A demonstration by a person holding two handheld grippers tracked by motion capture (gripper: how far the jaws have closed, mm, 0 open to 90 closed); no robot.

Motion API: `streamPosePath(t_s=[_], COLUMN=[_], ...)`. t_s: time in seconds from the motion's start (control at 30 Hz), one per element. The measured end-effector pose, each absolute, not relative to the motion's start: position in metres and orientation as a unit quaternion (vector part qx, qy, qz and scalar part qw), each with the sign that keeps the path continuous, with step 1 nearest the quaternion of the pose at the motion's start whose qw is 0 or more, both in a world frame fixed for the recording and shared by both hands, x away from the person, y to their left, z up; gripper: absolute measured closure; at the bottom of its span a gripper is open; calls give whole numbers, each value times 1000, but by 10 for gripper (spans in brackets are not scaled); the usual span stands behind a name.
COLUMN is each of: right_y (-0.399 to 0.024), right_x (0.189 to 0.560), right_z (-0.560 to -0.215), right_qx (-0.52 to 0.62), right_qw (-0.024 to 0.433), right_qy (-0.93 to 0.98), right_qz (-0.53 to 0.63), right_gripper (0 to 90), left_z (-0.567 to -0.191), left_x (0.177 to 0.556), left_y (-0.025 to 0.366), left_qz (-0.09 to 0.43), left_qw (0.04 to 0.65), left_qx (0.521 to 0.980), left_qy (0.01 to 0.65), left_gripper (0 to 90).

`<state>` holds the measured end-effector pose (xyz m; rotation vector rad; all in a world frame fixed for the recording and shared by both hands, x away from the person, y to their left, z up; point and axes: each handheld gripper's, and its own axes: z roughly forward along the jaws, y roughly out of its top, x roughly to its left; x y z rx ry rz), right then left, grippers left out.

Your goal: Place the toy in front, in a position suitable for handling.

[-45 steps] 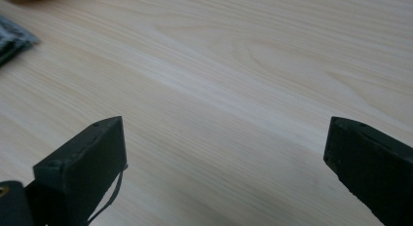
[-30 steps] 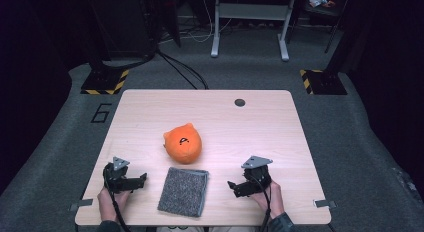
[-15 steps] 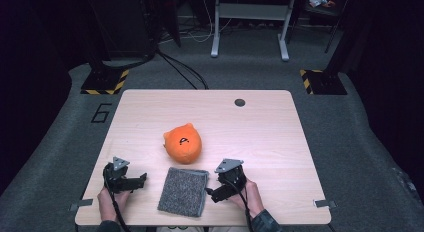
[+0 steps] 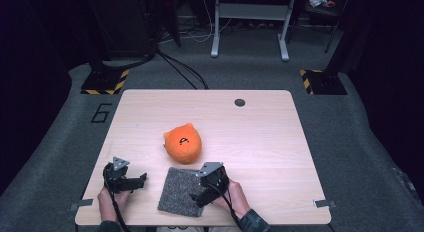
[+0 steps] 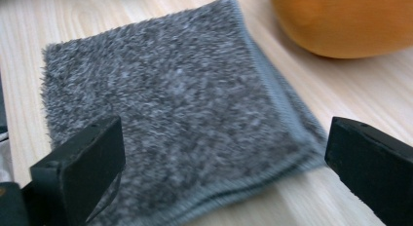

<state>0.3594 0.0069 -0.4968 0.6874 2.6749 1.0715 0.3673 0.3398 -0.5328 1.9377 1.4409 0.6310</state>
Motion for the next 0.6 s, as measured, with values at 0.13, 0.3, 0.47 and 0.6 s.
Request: streamPosePath(t_s=[0.13,0.3,0.47,0.6], right_y=[16,23,30,31], right_x=[359,359,359,360], right_z=[-502,-507,-512,-514], right_qx=[223,221,215,217], right_qw=[86,84,90,86], right_qy=[904,907,914,916], right_qz=[354,349,333,327], right_gripper=[0,24,102,178], left_z=[-532,-533,-533,-533], left_x=[367,367,367,367], left_y=[340,340,340,340], left_qz=[237,240,239,240], left_qw=[316,317,316,316], left_qx=[738,736,737,736], left_qy=[547,548,548,548], left_gripper=[8,8,9,10])
